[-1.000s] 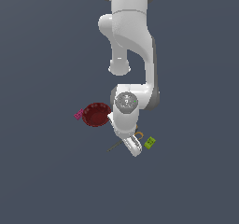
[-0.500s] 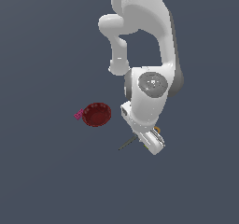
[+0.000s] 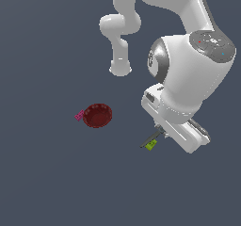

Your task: Pick up a designated object from a clutter of objects.

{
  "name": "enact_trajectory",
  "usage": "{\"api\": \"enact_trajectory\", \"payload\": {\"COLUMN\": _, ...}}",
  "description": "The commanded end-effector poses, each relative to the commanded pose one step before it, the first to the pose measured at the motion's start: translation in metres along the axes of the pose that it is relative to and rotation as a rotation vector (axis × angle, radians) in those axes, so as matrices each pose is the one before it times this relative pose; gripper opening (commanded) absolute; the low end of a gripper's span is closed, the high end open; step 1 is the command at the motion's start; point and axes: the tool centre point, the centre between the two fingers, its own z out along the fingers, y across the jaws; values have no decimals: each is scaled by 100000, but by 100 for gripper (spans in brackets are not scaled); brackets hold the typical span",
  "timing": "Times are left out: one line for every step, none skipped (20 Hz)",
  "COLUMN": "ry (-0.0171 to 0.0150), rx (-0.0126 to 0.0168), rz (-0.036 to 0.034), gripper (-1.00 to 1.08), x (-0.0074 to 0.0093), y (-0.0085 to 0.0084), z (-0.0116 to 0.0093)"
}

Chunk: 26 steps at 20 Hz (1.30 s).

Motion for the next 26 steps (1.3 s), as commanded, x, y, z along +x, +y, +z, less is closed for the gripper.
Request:
{"api": "enact_trajectory", "payload": {"ry": 13, "rx": -52, "rz": 39, "gripper": -100, "x": -955, "y": -1205, "z": -2338}}
{"api": "enact_trajectory", "payload": {"ry": 0, "rx": 0, "rz": 0, "gripper": -100, "x": -329, "y": -451, "z": -819}}
{"api": "enact_trajectory", "payload": {"ry": 0, "rx": 0, "rz": 0, "gripper": -100, "x": -312, "y": -433, "z": -779}}
{"api": "enact_trajectory", "payload": {"ry": -55, "rx": 22, "rz": -36, "gripper": -100, "x": -305, "y": -418, "z": -745}}
{"api": "enact_trajectory", "payload": {"ry": 0, "rx": 0, "rz": 0, "gripper": -100, "x": -282, "y": -400, "z": -709}}
{"api": "enact_trajectory", "payload": {"ry": 0, "rx": 0, "rz": 0, "gripper": -100, "x": -269, "y": -385, "z": -677}}
{"api": "enact_trajectory", "payload": {"ry": 0, "rx": 0, "rz": 0, "gripper": -100, "x": -256, "y": -371, "z": -647}}
{"api": "enact_trajectory", "payload": {"ry": -50, "rx": 19, "rz": -44, "gripper": -100, "x": -258, "y": -362, "z": -621}}
{"api": "enact_trajectory", "payload": {"ry": 0, "rx": 0, "rz": 0, "gripper": -100, "x": -229, "y": -340, "z": -584}}
{"api": "enact_trajectory", "payload": {"ry": 0, "rx": 0, "rz": 0, "gripper": -100, "x": -208, "y": -314, "z": -533}}
{"api": "enact_trajectory", "payload": {"ry": 0, "rx": 0, "rz": 0, "gripper": -100, "x": -188, "y": -287, "z": -484}}
{"api": "enact_trajectory", "payload": {"ry": 0, "rx": 0, "rz": 0, "gripper": -100, "x": -170, "y": -263, "z": -440}}
{"api": "enact_trajectory", "payload": {"ry": -49, "rx": 18, "rz": -45, "gripper": -100, "x": -168, "y": -244, "z": -400}}
{"api": "enact_trajectory", "payload": {"ry": 0, "rx": 0, "rz": 0, "gripper": -100, "x": -137, "y": -219, "z": -360}}
{"api": "enact_trajectory", "payload": {"ry": 0, "rx": 0, "rz": 0, "gripper": -100, "x": -123, "y": -199, "z": -324}}
{"api": "enact_trajectory", "payload": {"ry": 0, "rx": 0, "rz": 0, "gripper": -100, "x": -109, "y": -180, "z": -290}}
{"api": "enact_trajectory", "payload": {"ry": 0, "rx": 0, "rz": 0, "gripper": -100, "x": -97, "y": -163, "z": -259}}
{"api": "enact_trajectory", "payload": {"ry": 0, "rx": 0, "rz": 0, "gripper": -100, "x": -85, "y": -146, "z": -229}}
{"api": "enact_trajectory", "payload": {"ry": 0, "rx": 0, "rz": 0, "gripper": -100, "x": -74, "y": -130, "z": -202}}
{"api": "enact_trajectory", "payload": {"ry": 0, "rx": 0, "rz": 0, "gripper": -100, "x": -64, "y": -114, "z": -176}}
{"api": "enact_trajectory", "payload": {"ry": 0, "rx": 0, "rz": 0, "gripper": -100, "x": -55, "y": -99, "z": -152}}
{"api": "enact_trajectory", "payload": {"ry": -44, "rx": 17, "rz": -50, "gripper": -100, "x": -66, "y": -89, "z": -132}}
{"api": "enact_trajectory", "payload": {"ry": 0, "rx": 0, "rz": 0, "gripper": -100, "x": -38, "y": -71, "z": -107}}
{"api": "enact_trajectory", "payload": {"ry": 0, "rx": 0, "rz": 0, "gripper": -100, "x": -31, "y": -58, "z": -87}}
{"api": "enact_trajectory", "payload": {"ry": 0, "rx": 0, "rz": 0, "gripper": -100, "x": -23, "y": -45, "z": -66}}
{"api": "enact_trajectory", "payload": {"ry": 0, "rx": 0, "rz": 0, "gripper": -100, "x": -17, "y": -32, "z": -47}}
